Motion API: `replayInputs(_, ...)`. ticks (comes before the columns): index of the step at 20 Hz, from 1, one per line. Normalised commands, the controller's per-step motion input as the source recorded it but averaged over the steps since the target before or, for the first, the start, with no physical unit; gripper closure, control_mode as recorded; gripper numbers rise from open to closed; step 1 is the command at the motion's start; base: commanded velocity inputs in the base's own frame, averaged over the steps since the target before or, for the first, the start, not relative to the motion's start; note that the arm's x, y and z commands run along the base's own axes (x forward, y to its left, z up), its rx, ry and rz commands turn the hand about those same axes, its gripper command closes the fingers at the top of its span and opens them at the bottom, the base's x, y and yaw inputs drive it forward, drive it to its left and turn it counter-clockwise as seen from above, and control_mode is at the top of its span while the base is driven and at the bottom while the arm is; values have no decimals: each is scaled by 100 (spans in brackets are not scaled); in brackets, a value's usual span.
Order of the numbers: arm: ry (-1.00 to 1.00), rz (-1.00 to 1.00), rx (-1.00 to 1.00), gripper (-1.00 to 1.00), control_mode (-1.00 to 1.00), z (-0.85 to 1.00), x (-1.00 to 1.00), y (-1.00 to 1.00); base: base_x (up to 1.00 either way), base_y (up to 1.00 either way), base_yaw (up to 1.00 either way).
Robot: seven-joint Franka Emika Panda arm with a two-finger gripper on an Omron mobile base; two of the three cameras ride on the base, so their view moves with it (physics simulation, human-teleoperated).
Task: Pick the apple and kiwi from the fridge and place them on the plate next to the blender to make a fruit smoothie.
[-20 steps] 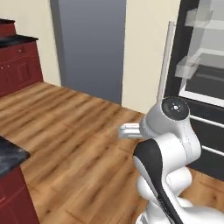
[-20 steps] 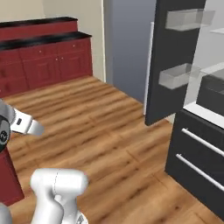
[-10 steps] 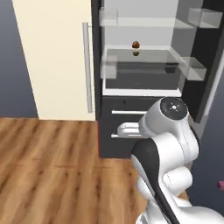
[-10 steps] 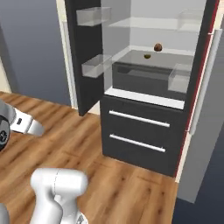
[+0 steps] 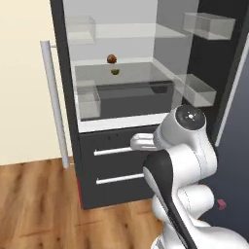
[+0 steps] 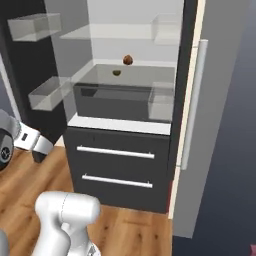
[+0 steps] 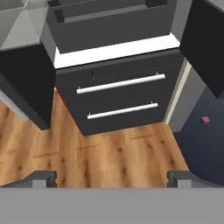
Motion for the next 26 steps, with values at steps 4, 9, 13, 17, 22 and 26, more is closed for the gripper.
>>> replayInputs(4,0,0,0,-100,100,0,0,0,100,0,-16)
replayInputs(9,0,0,0,-100,100,0,0,0,94,4,-12)
replayInputs(13,0,0,0,-100,100,0,0,0,78,5,-3)
replayInputs(17,0,0,0,-100,100,0,0,0,68,0,-5)
replayInputs(22,0,0,0,-100,100,0,0,0,60,6,-1)
replayInputs(26,0,0,0,-100,-100,24,74,-2,18,4,0)
